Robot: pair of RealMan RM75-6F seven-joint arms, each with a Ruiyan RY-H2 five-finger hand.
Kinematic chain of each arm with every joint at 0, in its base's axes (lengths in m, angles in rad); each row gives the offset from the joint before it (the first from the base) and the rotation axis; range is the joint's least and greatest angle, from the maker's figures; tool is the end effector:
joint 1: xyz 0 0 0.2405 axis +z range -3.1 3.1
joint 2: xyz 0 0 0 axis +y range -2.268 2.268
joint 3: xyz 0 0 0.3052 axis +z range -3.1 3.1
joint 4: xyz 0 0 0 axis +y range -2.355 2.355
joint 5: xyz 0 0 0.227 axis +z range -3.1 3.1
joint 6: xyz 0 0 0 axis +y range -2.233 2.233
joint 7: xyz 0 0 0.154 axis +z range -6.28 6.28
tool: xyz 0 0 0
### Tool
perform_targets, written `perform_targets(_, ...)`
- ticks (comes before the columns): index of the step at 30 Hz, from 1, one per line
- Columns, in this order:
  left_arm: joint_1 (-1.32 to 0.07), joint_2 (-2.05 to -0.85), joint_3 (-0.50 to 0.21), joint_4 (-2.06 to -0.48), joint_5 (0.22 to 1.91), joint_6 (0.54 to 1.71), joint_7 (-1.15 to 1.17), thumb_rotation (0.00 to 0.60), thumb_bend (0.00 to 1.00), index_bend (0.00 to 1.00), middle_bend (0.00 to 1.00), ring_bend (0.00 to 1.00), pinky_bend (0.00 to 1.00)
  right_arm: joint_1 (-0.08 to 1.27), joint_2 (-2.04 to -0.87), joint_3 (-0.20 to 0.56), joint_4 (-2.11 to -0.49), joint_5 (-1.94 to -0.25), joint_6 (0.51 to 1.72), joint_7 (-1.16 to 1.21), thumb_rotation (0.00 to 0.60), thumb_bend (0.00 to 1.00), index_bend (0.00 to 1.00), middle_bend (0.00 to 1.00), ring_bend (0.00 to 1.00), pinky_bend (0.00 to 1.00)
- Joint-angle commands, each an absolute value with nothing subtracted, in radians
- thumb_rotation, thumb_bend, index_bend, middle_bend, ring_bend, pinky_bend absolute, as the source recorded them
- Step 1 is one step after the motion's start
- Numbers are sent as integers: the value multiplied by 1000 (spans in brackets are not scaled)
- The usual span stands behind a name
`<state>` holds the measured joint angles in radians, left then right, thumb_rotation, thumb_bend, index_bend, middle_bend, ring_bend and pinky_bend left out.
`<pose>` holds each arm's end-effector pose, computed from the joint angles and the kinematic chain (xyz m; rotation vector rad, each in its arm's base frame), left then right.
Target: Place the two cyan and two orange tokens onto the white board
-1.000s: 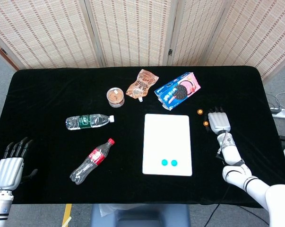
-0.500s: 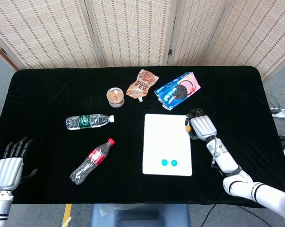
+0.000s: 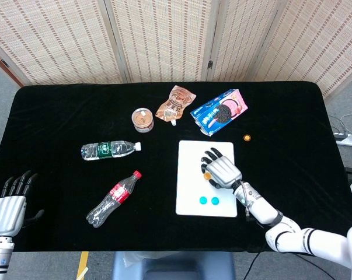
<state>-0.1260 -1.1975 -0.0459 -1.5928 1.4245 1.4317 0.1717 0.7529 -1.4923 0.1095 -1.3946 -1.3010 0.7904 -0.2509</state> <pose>-0.3644 0.2096 0.1330 -1.4209 -0.8709 -0.7803 -0.2075 -0.3868 -0.0393 2.1107 -0.8288 0.7699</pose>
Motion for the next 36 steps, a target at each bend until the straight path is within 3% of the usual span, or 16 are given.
perform_targets(1,-127,-1200,-46,-1589,1425,1430,169,600,254,81,62,117,0,758,-1503,103,-1390,-1298,785,-257,600,461,501,233,76,0)
perform_targets(19,-127,-1207,-46,-1572,1425,1425,157,600,254,81,62,117,0,790,-1556,107,-1336,-1262,774,-291,600,462,481,227,68,0)
perform_targets(24,-127,-1207,-46,-1569,1424,1424,155,600,254,81,62,117,0,795,-1567,106,-1322,-1264,784,-306,600,461,385,227,68,0)
perform_targets(30,-128,-1209,-47,-1567,1421,1419,156,600,254,81,62,117,0,782,-1554,118,-1309,-1239,806,-293,600,461,146,218,74,0)
perform_targets(36,-136,-1211,-50,-1570,1424,1414,162,600,254,81,62,117,0,766,-1550,158,-1240,-1176,835,-271,600,460,154,213,80,0)
